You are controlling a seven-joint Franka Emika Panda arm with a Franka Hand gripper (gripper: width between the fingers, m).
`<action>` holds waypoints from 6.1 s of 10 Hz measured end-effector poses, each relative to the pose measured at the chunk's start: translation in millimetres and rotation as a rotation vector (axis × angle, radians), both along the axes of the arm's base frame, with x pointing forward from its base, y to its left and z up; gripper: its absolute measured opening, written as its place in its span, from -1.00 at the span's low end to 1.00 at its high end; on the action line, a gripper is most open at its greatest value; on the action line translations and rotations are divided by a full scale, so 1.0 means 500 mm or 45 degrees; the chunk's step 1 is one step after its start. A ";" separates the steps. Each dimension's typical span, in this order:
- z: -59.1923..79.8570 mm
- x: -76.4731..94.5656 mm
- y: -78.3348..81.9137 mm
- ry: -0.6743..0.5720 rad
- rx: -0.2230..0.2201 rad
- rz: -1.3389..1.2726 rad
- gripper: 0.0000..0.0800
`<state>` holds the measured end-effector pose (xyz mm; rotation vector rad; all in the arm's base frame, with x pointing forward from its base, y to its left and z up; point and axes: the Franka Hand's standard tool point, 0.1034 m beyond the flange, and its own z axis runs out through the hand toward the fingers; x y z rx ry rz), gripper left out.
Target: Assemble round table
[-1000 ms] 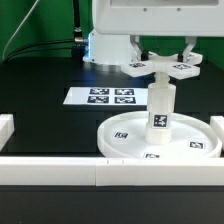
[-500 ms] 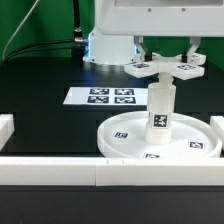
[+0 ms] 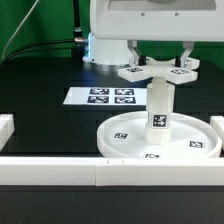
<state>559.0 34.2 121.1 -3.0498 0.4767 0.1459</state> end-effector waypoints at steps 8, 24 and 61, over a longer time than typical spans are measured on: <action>-0.017 0.006 0.003 -0.026 -0.010 0.025 0.10; -0.019 0.006 0.012 -0.041 -0.009 -1.290 0.10; 0.033 0.023 0.007 -0.213 0.061 -0.029 0.62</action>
Offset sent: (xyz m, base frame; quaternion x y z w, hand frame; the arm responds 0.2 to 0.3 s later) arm -0.0033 0.0067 -0.0146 0.0049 0.0020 -0.0082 1.0000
